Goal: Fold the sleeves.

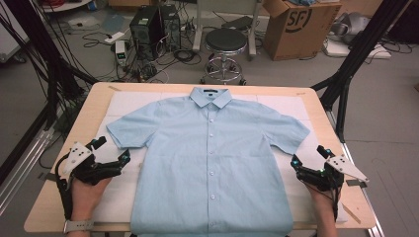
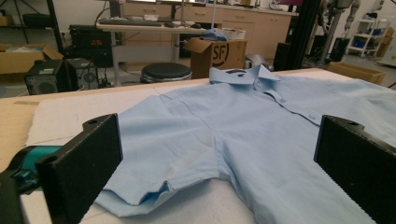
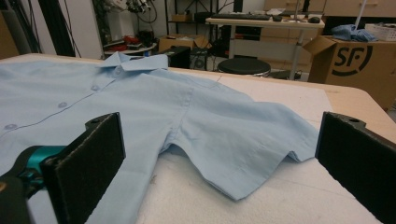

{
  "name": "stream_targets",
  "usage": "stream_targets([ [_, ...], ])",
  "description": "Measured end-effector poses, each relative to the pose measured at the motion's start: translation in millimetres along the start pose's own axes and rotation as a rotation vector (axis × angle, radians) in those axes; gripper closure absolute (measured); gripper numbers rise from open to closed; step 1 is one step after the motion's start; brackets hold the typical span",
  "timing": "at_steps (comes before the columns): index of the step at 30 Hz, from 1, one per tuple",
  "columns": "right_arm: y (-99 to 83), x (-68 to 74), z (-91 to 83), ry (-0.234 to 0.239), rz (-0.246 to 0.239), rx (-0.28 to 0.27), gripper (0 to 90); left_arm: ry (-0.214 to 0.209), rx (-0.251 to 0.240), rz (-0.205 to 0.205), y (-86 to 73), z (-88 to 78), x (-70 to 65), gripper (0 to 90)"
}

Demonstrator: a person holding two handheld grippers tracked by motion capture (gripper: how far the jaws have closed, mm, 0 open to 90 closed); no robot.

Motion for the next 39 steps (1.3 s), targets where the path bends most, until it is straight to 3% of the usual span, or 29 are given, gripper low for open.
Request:
stream_targets([
  [12, 0.7, -1.4, -1.1, 0.01, 0.008, -0.01, 0.3, 0.042, 0.046, -0.009, 12.3, -2.9, 16.0, 1.7],
  [16, 1.2, -1.1, -0.6, 0.013, 0.003, -0.012, 0.3, 0.061, 0.103, -0.028, 20.1, -2.5, 31.1, 1.8],
  [19, 3.7, 0.5, -2.0, 0.007, -0.004, -0.02, 0.3, 0.094, 0.127, -0.042, 33.2, -0.1, 49.3, 1.7],
  [21, 4.5, 1.3, -2.3, 0.007, 0.001, -0.023, 0.3, 0.102, 0.136, -0.05, 35.8, 1.6, 53.7, 1.7],
  [30, 5.2, 4.6, -0.5, 0.01, -0.008, -0.021, 0.3, 0.162, 0.242, -0.081, 48.6, 28.2, 84.0, 2.3],
  [34, 4.5, 5.8, 1.5, 0.017, -0.011, -0.007, 0.3, 0.209, 0.283, -0.137, 40.9, 49.2, 106.3, 2.3],
  [37, 4.3, 5.4, 2.5, 0.018, -0.01, -0.005, 0.3, 0.22, 0.289, -0.161, 35.1, 55.9, 113.3, 2.3],
  [39, 4.3, 5.1, 2.3, 0.02, -0.009, -0.005, 0.3, 0.241, 0.326, -0.169, 24.3, 63.4, 122.7, 2.3],
])
Point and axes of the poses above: each handheld gripper's, and its own axes: z roughly forward along the jaws, y roughly out of its top, x roughly to its left, the point moved 5 cm from there along z, roughly forward along the jaws, and after that the axes turned 7 degrees about x, right-handed, at the moved point
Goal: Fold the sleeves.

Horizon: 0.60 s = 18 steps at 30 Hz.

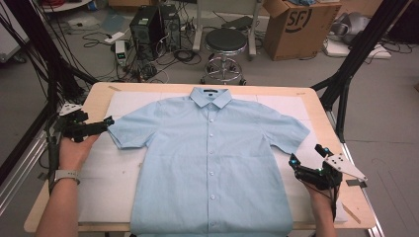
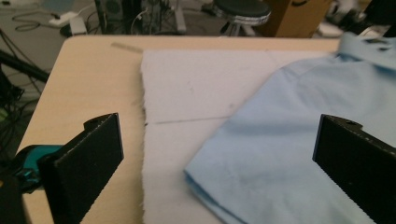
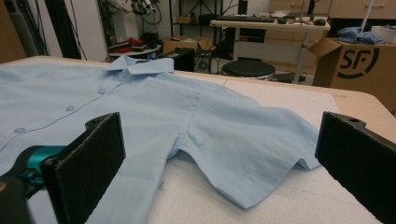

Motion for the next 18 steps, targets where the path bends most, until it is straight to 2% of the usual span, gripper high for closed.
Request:
stream_targets([
  [4, -0.2, 0.2, 0.0, -0.001, 0.007, 0.001, 0.3, 0.023, 0.019, -0.008, -4.8, 10.5, 7.9, 3.1],
  [7, -0.2, 1.4, 0.7, 0.003, 0.0, 0.003, 0.3, 0.014, 0.023, -0.009, -7.4, 17.3, 11.0, 14.2],
  [10, -0.5, 2.2, 1.3, 0.005, 0.002, 0.009, 0.3, -0.006, 0.032, 0.014, -10.4, 25.3, 10.5, 24.1],
  [12, -0.4, 1.8, 1.6, 0.003, -0.001, 0.009, 0.3, -0.012, 0.036, 0.014, -11.1, 27.2, 10.4, 27.0],
  [13, -0.5, 1.7, 1.6, 0.003, -0.003, 0.008, 0.3, -0.014, 0.056, 0.019, -12.3, 29.7, 10.2, 34.4],
  [14, -0.4, 1.3, 1.6, 0.003, -0.003, 0.007, 0.3, -0.013, 0.074, 0.023, -12.7, 31.4, 9.7, 34.4],
  [15, -0.3, 1.0, 1.9, 0.003, -0.001, 0.006, 0.3, -0.008, 0.08, 0.037, -12.5, 33.0, 8.6, 38.1],
  [16, -0.3, 1.0, 1.9, 0.003, -0.001, 0.006, 0.3, -0.008, 0.081, 0.043, -11.7, 33.8, 7.9, 38.1],
  [18, -0.4, 1.1, 2.5, 0.007, 0.001, 0.007, 0.3, 0.004, 0.09, 0.044, -10.2, 34.8, 8.6, 45.9],
])
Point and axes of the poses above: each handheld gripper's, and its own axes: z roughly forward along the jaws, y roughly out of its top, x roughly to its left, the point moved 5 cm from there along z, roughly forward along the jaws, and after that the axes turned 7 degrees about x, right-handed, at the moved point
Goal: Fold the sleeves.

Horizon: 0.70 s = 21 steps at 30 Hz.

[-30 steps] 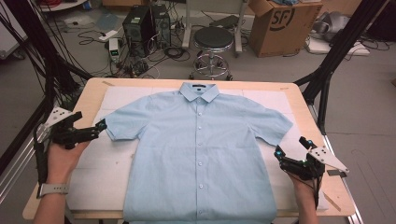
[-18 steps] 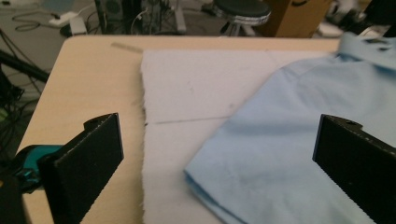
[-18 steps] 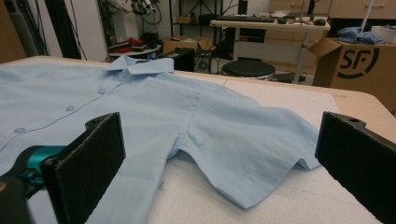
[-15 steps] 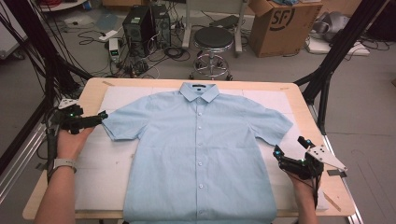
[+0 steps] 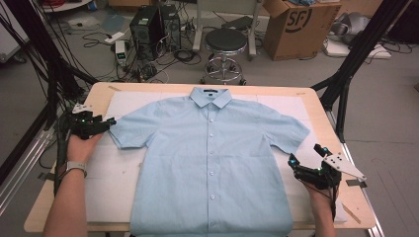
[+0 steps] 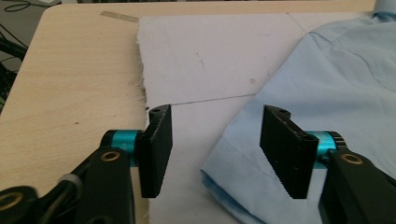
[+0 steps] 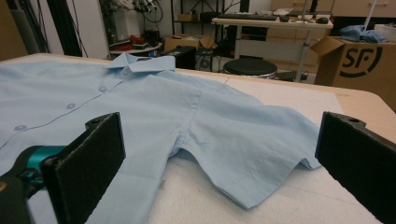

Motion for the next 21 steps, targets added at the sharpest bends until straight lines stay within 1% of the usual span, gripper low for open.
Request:
stream_targets([
  [2, -0.5, 0.5, 0.0, 0.002, 0.0, 0.007, 0.3, 0.012, 0.021, -0.002, -0.3, 1.4, 3.0, 49.9],
  [5, -0.7, 0.3, 0.3, 0.001, -0.001, 0.009, 0.3, 0.012, 0.036, -0.008, -1.7, 3.3, 3.8, 54.2],
  [7, -0.7, 0.2, 0.8, -0.002, -0.005, 0.009, 0.3, 0.011, 0.059, -0.006, -4.2, 5.5, 3.8, 56.9],
  [8, -0.8, 0.3, 0.9, -0.002, -0.006, 0.009, 0.3, 0.011, 0.059, -0.006, -4.2, 5.5, 3.8, 58.3],
  [9, -0.8, 0.3, 0.9, -0.005, -0.007, 0.009, 0.3, 0.019, 0.071, -0.008, -5.1, 5.8, 4.8, 59.9],
  [10, -1.0, 0.1, 0.9, -0.005, -0.01, 0.011, 0.3, 0.019, 0.071, -0.008, -5.1, 5.8, 4.8, 62.6],
  [12, -1.4, 0.5, 0.9, -0.005, -0.009, 0.017, 0.3, 0.015, 0.088, -0.008, -6.8, 5.8, 6.0, 63.0],
  [13, -1.4, 0.4, 1.1, -0.006, -0.012, 0.017, 0.3, 0.015, 0.088, -0.008, -6.8, 5.8, 6.0, 64.3],
  [14, -1.4, 0.6, 1.3, -0.008, -0.011, 0.017, 0.3, 0.002, 0.096, -0.019, -7.7, 6.7, 5.6, 64.1],
  [15, -1.4, 0.5, 1.4, -0.008, -0.011, 0.017, 0.3, 0.001, 0.122, -0.009, -9.8, 8.8, 3.7, 65.4],
  [16, -1.6, 0.5, 1.4, -0.007, -0.011, 0.021, 0.3, 0.001, 0.122, -0.009, -9.8, 8.8, 3.7, 67.1],
  [17, -1.5, 0.3, 1.7, -0.009, -0.01, 0.019, 0.3, -0.005, 0.135, -0.007, -10.6, 10.0, 0.9, 69.1],
  [18, -1.5, 0.2, 1.8, -0.01, -0.011, 0.018, 0.3, 0.002, 0.144, -0.005, -10.7, 10.3, -0.3, 72.6],
  [20, -1.4, 0.3, 1.9, -0.01, -0.009, 0.018, 0.3, 0.004, 0.149, -0.003, -11.0, 10.4, -1.5, 80.5],
  [21, -1.4, 0.2, 1.8, -0.01, -0.011, 0.018, 0.3, 0.014, 0.157, -0.002, -11.0, 10.0, -1.8, 85.8],
])
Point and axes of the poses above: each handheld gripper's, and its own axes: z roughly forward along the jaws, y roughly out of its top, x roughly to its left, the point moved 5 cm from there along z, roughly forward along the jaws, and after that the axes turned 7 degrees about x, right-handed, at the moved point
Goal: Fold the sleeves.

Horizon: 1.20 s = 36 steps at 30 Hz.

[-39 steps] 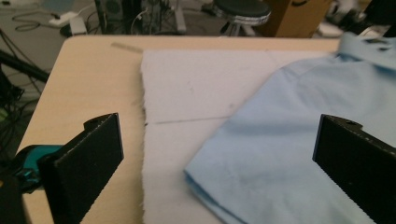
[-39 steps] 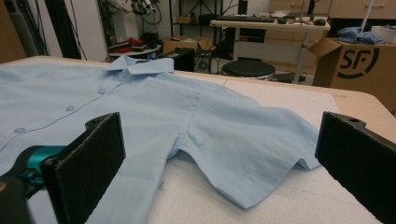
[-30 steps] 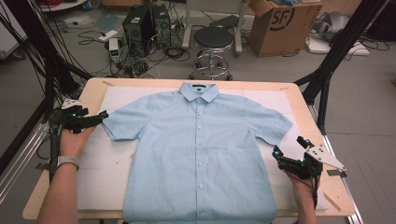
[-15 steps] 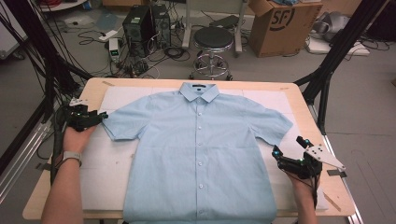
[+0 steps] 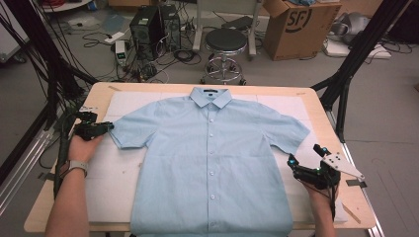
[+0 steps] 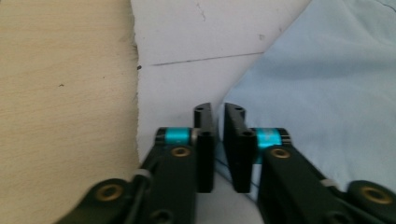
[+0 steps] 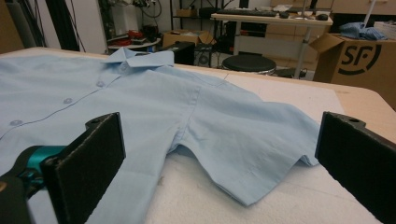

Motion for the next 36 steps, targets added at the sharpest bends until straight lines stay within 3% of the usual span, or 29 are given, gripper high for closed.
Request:
stream_targets([
  [5, -0.2, -0.2, -0.1, 0.0, 0.003, 0.003, 0.3, 0.007, -0.014, -0.036, 4.2, -6.9, -1.6, 89.3],
  [9, -0.3, 0.0, 0.3, 0.001, 0.002, 0.005, 0.3, -0.003, -0.038, -0.027, 10.4, -16.4, -9.4, 89.4],
  [14, 0.1, -0.3, -0.2, 0.002, 0.004, 0.003, 0.3, -0.027, -0.055, 0.016, 25.0, -29.8, -27.2, 89.4],
  [17, 0.7, -0.8, -0.2, -0.001, 0.004, 0.001, 0.3, -0.022, -0.047, 0.064, 34.3, -37.5, -42.6, 89.4],
  [21, 0.4, -1.2, -0.2, -0.003, 0.005, 0.004, 0.3, -0.033, -0.067, 0.06, 38.8, -42.5, -52.8, 89.4],
  [24, 0.5, -1.3, -0.4, -0.001, 0.006, 0.003, 0.3, -0.028, -0.048, 0.09, 39.3, -44.7, -60.8, 89.4],
  [27, 0.5, -1.2, -0.7, -0.001, 0.01, 0.001, 0.3, -0.044, -0.074, 0.101, 44.3, -49.8, -73.6, 89.4],
  [30, 0.9, -1.8, -0.9, -0.003, 0.006, -0.003, 0.3, -0.045, -0.071, 0.151, 50.5, -52.7, -90.5, 89.4],
  [36, 1.4, -3.3, -2.6, -0.011, 0.018, -0.005, 0.3, -0.058, -0.077, 0.185, 57.7, -55.0, -112.9, 89.4],
])
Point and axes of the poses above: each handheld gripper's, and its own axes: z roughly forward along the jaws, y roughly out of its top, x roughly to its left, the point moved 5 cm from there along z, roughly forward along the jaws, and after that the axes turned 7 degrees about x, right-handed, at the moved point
